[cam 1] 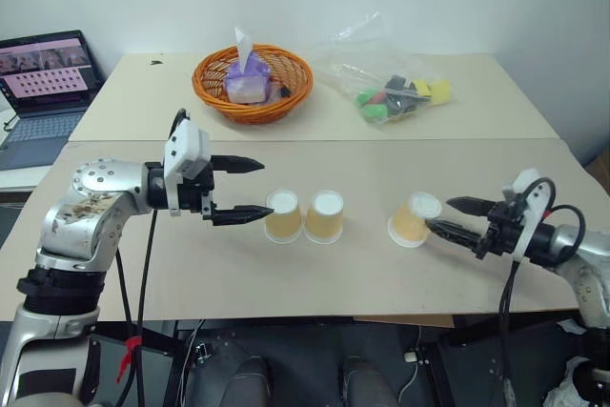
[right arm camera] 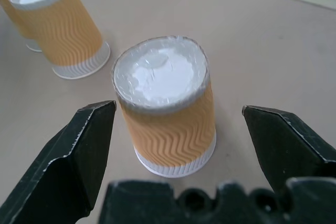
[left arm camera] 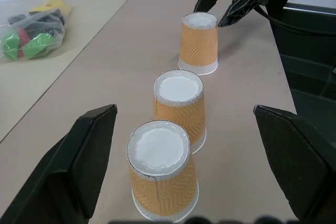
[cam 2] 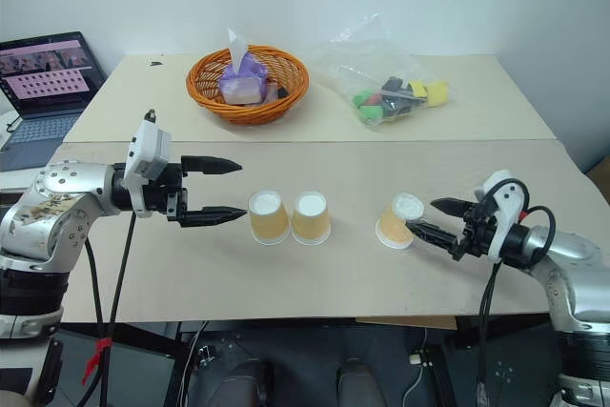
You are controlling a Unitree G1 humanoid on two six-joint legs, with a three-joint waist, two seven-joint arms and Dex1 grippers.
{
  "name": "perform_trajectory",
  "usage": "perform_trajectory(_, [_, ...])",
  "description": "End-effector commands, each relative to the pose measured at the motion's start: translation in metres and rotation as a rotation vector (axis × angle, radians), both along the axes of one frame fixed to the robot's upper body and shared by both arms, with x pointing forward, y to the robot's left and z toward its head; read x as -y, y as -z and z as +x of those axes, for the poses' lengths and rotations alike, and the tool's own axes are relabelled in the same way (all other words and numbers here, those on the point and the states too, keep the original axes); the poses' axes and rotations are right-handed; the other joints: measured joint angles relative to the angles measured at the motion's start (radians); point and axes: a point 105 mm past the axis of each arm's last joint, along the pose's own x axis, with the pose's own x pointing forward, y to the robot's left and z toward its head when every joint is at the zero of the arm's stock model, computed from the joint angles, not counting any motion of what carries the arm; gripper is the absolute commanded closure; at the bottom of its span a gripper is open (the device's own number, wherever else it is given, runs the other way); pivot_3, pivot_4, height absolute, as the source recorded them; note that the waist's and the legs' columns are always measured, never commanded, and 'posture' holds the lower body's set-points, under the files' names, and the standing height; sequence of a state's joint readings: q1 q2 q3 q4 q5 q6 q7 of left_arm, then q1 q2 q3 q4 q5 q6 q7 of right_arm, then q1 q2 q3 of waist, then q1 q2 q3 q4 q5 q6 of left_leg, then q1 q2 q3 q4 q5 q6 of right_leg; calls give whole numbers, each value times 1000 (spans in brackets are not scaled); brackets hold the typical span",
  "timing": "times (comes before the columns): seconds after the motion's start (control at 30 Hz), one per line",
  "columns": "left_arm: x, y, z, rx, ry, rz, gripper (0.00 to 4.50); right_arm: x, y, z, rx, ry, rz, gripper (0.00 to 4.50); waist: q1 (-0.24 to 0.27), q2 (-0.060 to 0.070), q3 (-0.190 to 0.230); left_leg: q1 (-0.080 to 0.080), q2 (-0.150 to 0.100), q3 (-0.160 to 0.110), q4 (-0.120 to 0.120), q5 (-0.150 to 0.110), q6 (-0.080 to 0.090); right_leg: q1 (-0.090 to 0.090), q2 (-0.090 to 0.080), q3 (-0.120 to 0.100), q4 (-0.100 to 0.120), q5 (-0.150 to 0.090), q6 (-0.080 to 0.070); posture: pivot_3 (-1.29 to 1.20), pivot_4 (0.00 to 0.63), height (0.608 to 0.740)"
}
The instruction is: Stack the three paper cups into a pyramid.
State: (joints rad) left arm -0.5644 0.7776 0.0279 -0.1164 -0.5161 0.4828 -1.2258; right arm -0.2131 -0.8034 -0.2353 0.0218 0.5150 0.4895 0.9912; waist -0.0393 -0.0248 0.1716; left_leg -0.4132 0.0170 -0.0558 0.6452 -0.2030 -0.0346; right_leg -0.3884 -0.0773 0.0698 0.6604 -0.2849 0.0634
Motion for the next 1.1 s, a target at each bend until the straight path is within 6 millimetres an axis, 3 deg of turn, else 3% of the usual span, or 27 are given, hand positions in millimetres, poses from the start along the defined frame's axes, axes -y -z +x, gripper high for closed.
perform_trajectory(0.03, [2,-13,-3,56,11,-18,61,-4,-9,3,57,-13,3,0,0,0,0,0,0,0,0,0,0,0,0,0,0,0,0,0,150,740])
perform_trajectory(0.47, [2,-13,-1,61,2,-15,61,-28,-16,22,93,-64,31,0,-4,0,0,1,0,0,0,0,0,0,0,0,1,0,0,0,150,740])
perform_trajectory(0.83, [0,-13,-1,65,-10,-13,61,-35,-14,24,84,-82,38,0,-2,0,0,1,0,0,0,0,0,0,0,0,1,0,0,0,150,740])
perform_trajectory(0.87, [0,-12,-1,64,-10,-13,0,-36,-14,25,87,-83,37,496,-2,0,0,1,0,0,0,0,0,0,0,0,1,0,0,0,150,740])
perform_trajectory(0.9, [0,-12,-1,63,-11,-14,0,-37,-15,25,91,-86,38,600,-3,0,0,1,0,0,0,0,0,0,0,0,1,0,0,0,150,740])
perform_trajectory(0.97, [-1,-11,-1,60,-16,-14,0,-39,-17,25,96,-89,37,1325,-3,0,0,1,0,0,0,0,0,0,0,0,1,0,0,0,150,740])
perform_trajectory(1.1, [-2,-8,-1,50,-22,-19,0,-44,-24,24,115,-119,22,1325,-4,0,0,1,0,0,0,0,0,0,0,0,1,0,0,0,150,740])
